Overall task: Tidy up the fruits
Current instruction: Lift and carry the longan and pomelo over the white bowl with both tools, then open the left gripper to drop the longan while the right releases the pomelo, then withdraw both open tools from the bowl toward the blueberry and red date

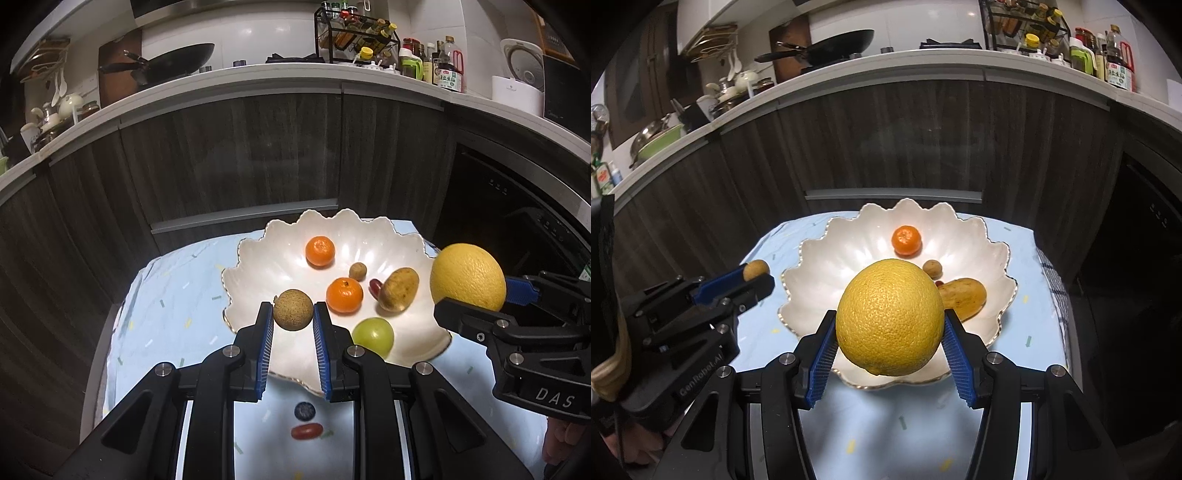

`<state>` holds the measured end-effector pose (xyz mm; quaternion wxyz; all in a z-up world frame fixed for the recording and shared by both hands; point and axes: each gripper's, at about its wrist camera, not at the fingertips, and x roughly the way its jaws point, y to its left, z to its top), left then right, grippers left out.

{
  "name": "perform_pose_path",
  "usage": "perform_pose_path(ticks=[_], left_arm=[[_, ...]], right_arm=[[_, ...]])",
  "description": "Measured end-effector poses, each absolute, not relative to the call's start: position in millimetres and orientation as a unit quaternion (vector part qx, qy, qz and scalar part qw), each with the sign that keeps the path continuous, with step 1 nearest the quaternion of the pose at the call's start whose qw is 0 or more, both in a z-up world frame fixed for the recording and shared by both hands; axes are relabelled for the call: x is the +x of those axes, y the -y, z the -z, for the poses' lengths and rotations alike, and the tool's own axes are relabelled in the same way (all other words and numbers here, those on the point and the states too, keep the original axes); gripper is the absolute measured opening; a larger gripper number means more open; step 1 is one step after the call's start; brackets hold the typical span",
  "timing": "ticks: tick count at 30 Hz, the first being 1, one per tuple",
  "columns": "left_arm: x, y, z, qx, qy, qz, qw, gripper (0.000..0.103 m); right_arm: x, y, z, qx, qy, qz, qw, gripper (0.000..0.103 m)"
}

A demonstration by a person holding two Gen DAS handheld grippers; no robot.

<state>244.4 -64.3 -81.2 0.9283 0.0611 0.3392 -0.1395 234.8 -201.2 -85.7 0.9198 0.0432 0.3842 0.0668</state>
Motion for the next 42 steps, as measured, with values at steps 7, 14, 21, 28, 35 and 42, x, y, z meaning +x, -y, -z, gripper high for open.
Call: perform_pose_path(ticks=[7, 14, 21, 28, 35, 42], left_arm=[[261, 66, 87, 0.063, -0.345, 0.139, 0.926, 0.022], [277, 68, 97, 0.066, -0.356, 0.135, 0.922, 0.022], [290, 72, 110, 0.071, -0.370, 0.136, 0.916, 0.023], [295, 78, 117, 0.079, -0.378, 0.139, 0.912, 0.043], [292, 77, 117, 0.082, -0.379, 0.134, 0.912, 0.050], [282, 71, 104, 0.080, -0.363, 0.120, 0.921, 0.070]], right_arm=[[248, 205, 92, 0.032, -0.389, -0.041, 0.920, 0.056], [259, 208, 100, 0.025, -0.403, -0.023, 0.915, 0.056], [267, 208, 110, 0.025, -0.417, -0.017, 0.908, 0.056], [272, 212, 121, 0.022, -0.437, -0.010, 0.899, 0.056], [268, 214, 112, 0.009, -0.416, 0.007, 0.909, 0.078], [261, 214, 105, 0.007, -0.410, 0.010, 0.912, 0.078]])
